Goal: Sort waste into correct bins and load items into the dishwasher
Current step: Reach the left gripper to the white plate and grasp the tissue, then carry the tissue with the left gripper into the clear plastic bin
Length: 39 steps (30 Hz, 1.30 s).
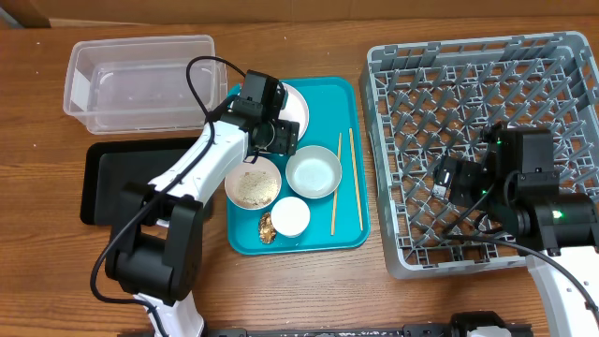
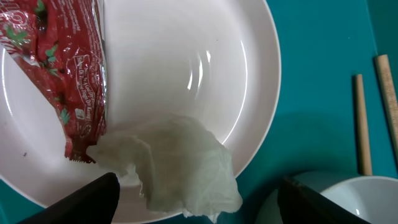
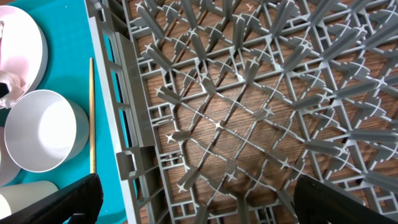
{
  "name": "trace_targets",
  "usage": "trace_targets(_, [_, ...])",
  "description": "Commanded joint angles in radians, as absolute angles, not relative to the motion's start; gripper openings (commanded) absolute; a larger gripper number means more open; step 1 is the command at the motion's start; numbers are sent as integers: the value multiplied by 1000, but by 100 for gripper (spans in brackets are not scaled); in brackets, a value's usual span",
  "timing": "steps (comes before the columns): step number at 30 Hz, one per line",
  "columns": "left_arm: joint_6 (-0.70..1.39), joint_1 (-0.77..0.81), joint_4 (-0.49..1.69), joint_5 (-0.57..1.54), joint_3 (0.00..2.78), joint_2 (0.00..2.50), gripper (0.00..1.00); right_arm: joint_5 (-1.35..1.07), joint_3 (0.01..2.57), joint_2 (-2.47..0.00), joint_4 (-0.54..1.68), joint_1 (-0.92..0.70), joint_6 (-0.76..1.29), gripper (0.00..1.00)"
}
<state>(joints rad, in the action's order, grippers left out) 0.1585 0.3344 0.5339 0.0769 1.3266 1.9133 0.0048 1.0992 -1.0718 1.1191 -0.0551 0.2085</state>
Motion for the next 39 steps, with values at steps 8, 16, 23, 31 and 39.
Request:
trace_targets(8, [172,343,533,63,1338,1975,59,10,1127,-1063,1117,-60,210,100])
trace_targets(16, [173,343,556,71,1368,1967,4,10,1127,-1063,1122,-60,210,100])
trace_targets(23, [173,343,772,71,1567,1967,4,10,1127,-1063,1126,-60,210,100])
trace_targets(31, [229,343,986,70,1825,1967,4,10,1127,-1063,1131,-60,210,100])
trace_targets(39, [242,341,1103,57,1973,1967,4,10,1127,-1063,1132,-60,210,100])
